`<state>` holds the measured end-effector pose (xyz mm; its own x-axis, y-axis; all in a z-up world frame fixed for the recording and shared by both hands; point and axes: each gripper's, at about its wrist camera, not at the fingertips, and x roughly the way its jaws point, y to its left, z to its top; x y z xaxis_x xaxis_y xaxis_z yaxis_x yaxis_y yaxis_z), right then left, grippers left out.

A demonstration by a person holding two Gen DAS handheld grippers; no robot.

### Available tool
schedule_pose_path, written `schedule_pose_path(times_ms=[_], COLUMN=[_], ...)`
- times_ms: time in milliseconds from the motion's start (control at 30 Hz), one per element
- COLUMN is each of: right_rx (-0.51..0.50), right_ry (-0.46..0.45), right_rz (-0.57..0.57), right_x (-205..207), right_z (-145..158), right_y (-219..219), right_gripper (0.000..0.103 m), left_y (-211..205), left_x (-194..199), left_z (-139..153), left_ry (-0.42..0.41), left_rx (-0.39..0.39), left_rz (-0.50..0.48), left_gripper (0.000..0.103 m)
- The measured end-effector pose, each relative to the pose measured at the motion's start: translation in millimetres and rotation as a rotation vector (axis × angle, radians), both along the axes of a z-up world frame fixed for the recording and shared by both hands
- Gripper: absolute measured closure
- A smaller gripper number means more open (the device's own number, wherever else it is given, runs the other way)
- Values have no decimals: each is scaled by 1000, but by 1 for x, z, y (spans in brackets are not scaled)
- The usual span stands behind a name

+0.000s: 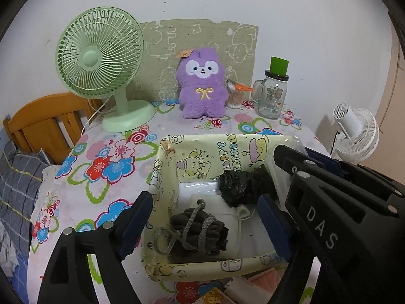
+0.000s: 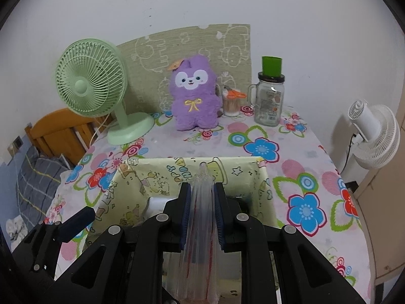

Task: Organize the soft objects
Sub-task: 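Open the left tool dropping the grey pouch while the right tool releases the zip bag into the box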

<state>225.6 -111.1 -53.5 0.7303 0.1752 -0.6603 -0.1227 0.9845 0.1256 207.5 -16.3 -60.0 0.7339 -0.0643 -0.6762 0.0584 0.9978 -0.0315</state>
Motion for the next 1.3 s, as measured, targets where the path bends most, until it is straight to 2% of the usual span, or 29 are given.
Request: schedule_pose_path(times_ms=[167,267,367,400,433,733,1033,1300], right_rx=[-15,-23,-28,-29,-30,-40,-45,-47], right_ry=[3,9,20,18,13,16,-19,-37], right_rz=[51,62,63,60,58,55,38,28], right_x=[2,2,2,1,-1,-12,-34,-52], right_z=[-5,-7,-9,-9,-9,-7,4,13], right_y=[9,12,12,12,12,11,7,2], right_gripper=[82,75,56,45,39,32,24,21], left_y=[3,3,3,3,3,5,1,-3], left_x=[-3,-4,-4,-4,-5,-15,-34,-51], left_z=[-1,-2,-4,-4,-4,2,11,18], left_ry=[-4,-1,3,2,0,-21,-52,-73], left_rx=[11,17,21,21,23,13,13,15], left_rz=[6,4,2,1,4,2,-11,-22], left_gripper=[13,12,12,12,12,12,11,10])
